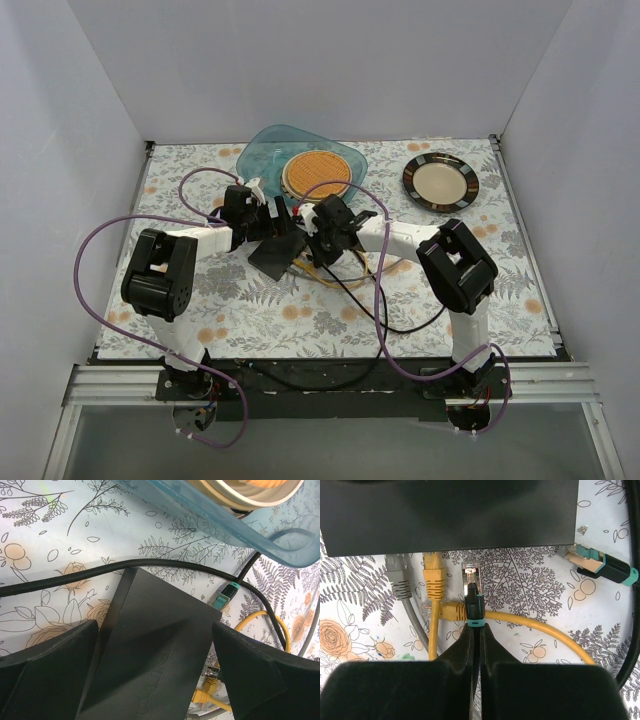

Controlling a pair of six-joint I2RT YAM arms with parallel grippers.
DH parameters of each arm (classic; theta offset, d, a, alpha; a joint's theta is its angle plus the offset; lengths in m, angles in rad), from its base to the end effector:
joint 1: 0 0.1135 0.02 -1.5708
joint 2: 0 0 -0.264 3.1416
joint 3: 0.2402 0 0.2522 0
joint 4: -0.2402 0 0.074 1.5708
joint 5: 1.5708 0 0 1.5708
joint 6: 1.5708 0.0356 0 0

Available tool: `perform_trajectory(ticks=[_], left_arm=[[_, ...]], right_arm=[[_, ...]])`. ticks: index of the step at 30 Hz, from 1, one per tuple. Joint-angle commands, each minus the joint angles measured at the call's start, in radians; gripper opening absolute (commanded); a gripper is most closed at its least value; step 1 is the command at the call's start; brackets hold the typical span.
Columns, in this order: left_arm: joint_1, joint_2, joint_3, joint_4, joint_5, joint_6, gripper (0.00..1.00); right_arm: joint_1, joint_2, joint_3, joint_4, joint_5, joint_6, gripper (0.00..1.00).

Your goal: Insert the plug into the switch port

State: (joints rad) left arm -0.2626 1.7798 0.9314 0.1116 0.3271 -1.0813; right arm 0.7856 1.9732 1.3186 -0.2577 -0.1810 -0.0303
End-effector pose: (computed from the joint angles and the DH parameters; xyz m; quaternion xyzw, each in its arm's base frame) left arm 0.3462 -0.1049 0.1553 -0.2985 0.8538 -0.3653 0.2201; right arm 0.2931 0.3022 0.1686 -0.4007 0.8535 0.1982 0.2678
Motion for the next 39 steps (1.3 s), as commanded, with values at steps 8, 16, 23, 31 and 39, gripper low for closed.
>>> perform_trajectory(ticks=[8,16,23,31,39], left_arm=[[0.006,0.004,0.046,-0.027,0.036,0.006,0.98],[0.006,0.013,0.052,-0.035,0.049,0.006,0.98],[0.005,0.026,0.061,-0.044,0.07,0.009,0.98],[0.006,0.027,0.066,-0.047,0.084,0.012,0.96],[0.006,0.033,0.069,-0.05,0.098,0.017,0.96]], right_arm=[[0.004,0.049,0.117,-0.095,0.015,0.023,0.01],[0.014,0.076,0.159,-0.133,0.029,0.023,0.01],[0.021,0.064,0.134,-0.086,0.04,0.063,0.01],[0.029,0.099,0.179,-0.086,0.037,0.081,0.01],[0.033,0.113,0.214,-0.092,0.051,0.096,0.01]])
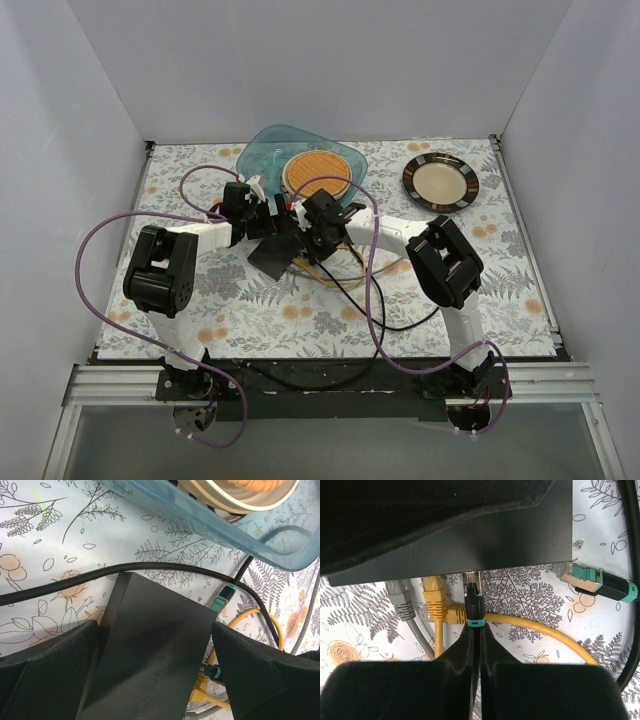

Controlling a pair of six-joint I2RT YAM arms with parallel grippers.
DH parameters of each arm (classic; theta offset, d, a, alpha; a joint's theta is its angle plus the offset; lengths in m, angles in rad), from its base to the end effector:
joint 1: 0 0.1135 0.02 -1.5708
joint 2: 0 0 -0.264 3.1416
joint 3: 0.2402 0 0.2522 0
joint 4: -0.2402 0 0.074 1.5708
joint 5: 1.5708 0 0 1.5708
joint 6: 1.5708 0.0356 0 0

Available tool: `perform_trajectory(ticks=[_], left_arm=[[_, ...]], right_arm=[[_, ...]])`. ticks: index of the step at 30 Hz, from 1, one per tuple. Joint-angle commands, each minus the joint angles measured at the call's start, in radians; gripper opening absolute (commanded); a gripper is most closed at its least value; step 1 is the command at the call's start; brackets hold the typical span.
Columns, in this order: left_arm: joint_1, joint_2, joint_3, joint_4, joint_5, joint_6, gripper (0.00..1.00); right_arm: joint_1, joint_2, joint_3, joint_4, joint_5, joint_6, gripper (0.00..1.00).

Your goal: Insert the plug into the switch port

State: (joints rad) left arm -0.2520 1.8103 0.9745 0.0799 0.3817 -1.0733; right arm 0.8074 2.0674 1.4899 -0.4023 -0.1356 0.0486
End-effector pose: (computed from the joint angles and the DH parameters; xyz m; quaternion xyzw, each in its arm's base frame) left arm 0.3543 -0.1049 0.1551 -0.2909 0.8565 -0.3767 0.1996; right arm 0.3040 0.3246 0.1714 -0.3718 0.8793 0.1796 0.2374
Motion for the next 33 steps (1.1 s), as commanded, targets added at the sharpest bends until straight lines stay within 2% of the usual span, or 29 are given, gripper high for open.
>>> perform_trajectory(ticks=[1,13,19,24,33], left_arm=[[-0.004,0.003,0.027,-0.019,0.046,0.007,0.96],[-0.006,0.018,0.021,-0.031,0.1,0.019,0.91],[-0.004,0.026,0.004,-0.031,0.143,0.015,0.84],[-0.013,0.035,0.004,-0.048,0.178,0.01,0.73],[-0.066,0.047,0.003,-0.103,0.164,0.026,0.7]], right_arm=[[0.012,0.017,0.041,0.059,0.005,0.019,0.01],[0.016,0.011,-0.065,0.213,-0.021,0.034,0.01],[0.018,0.017,-0.122,0.315,-0.039,0.062,0.01],[0.018,0.022,-0.128,0.341,-0.032,0.086,0.01],[0.019,0.025,-0.112,0.359,-0.004,0.112,0.01]])
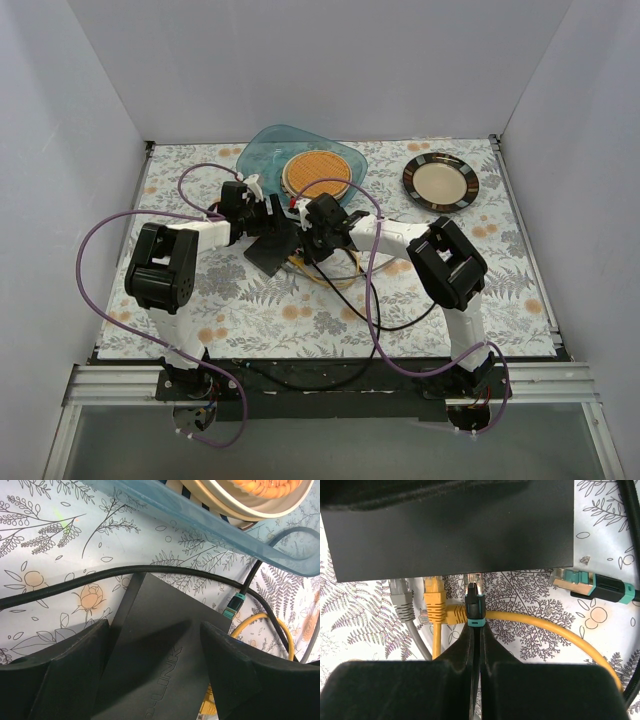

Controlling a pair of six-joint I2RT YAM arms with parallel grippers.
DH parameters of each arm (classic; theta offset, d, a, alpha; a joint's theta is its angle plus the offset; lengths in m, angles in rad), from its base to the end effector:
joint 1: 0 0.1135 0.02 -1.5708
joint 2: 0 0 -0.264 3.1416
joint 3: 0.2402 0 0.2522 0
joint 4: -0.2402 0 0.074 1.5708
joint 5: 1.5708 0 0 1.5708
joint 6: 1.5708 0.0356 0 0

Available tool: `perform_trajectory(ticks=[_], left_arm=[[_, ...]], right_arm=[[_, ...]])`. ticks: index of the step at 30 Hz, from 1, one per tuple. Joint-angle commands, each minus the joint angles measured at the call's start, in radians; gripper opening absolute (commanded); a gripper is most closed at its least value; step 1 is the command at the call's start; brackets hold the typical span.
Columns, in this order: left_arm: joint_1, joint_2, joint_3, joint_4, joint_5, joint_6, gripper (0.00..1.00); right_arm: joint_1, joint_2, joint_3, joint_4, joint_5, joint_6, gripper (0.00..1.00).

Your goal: Insert the plug into the switch port

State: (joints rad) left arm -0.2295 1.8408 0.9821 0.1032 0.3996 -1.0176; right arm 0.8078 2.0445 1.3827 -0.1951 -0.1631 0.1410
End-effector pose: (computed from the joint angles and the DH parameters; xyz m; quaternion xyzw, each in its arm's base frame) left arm 0.3607 -0.0985 0.1485 -0.2728 0.8610 -0.3748 0.2090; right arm 0.3013 0.3235 0.1627 -0.3325 0.8731 0.2270 0.2749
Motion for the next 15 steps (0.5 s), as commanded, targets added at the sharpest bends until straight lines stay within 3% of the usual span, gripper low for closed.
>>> perform_trajectory(ticks=[1,15], left_arm=[[-0.088,0.011,-0.005,-0.128,0.145,-0.03,0.7],[-0.116,0.003,0.035,-0.206,0.206,-0.021,0.66]], right_arm=[[0.018,0.051,-0.004,0.151,0.023,0.022,0.01],[0.016,0.086,0.095,0.122,0.04,0.028,0.01]])
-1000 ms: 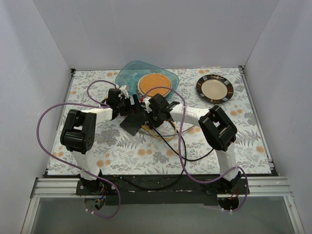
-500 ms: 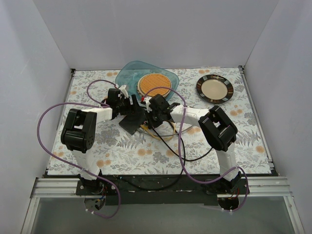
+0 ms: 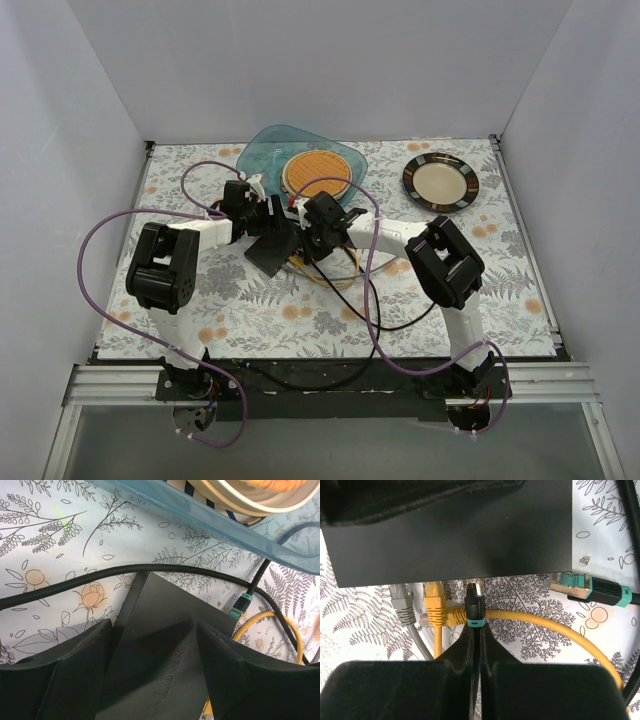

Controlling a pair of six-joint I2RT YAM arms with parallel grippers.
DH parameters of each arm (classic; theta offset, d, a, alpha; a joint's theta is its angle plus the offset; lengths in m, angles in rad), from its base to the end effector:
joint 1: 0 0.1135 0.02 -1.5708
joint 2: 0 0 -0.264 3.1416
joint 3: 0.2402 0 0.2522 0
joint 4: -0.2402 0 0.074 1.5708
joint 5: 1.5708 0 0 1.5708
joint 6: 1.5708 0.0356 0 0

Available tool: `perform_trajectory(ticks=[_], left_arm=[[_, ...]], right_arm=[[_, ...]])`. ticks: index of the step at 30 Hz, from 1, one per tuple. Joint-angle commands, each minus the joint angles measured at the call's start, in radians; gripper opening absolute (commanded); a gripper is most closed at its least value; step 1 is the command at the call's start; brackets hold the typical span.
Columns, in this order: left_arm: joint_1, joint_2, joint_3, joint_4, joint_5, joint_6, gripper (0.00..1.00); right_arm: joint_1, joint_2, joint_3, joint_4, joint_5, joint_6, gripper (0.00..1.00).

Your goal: Insert the plug into the switch port

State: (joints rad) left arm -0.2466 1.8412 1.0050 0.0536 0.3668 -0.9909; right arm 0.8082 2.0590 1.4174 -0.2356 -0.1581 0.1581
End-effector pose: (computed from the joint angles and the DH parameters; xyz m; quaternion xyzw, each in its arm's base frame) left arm 0.3608 -0.1040 0.1507 -0.2649 0.8712 -0.3562 0.2099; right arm 0.3039 0.3262 0.1642 -0.3248 0.8799 0.2232 0.2655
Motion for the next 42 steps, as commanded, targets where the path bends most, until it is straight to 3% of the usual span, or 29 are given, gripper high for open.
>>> perform_trajectory(ticks=[1,9,17,20,24,32,40,42], left_arm=[[-0.1,0.003,0.015,-0.161,0.254,-0.045,0.66],[-0.117,0.027,0.055,-0.224,0.334,-0.015,0.65],[-0.097,-0.003,0.049,-0.239,0.198,-0.017,0.68],[-0.073,-0.031,0.024,-0.222,0.166,-0.034,0.68],[-0.042,-0.048,0.0,-0.222,0.121,-0.057,0.72],[-0.011,-0.071,-0.028,-0.253,-0.026,-0.089,0.79],[-0.005,-0.259,-0.092,-0.218,-0.126,-0.11,0.98],[-0.005,-0.316,-0.112,-0.195,-0.156,-0.12,0.98]], right_arm=[[0.017,0.072,0.064,0.16,0.035,0.011,0.01],[0.017,0.089,0.106,0.147,0.042,0.006,0.01],[0.017,0.052,0.039,0.15,0.017,0.001,0.01],[0.019,0.017,-0.027,0.163,-0.003,-0.003,0.1],[0.025,-0.025,-0.101,0.17,-0.014,-0.008,0.31],[0.037,-0.143,-0.213,0.136,0.081,-0.015,0.58],[0.04,-0.305,-0.275,0.087,0.179,-0.02,0.69],[0.042,-0.338,-0.285,0.081,0.19,-0.02,0.7]])
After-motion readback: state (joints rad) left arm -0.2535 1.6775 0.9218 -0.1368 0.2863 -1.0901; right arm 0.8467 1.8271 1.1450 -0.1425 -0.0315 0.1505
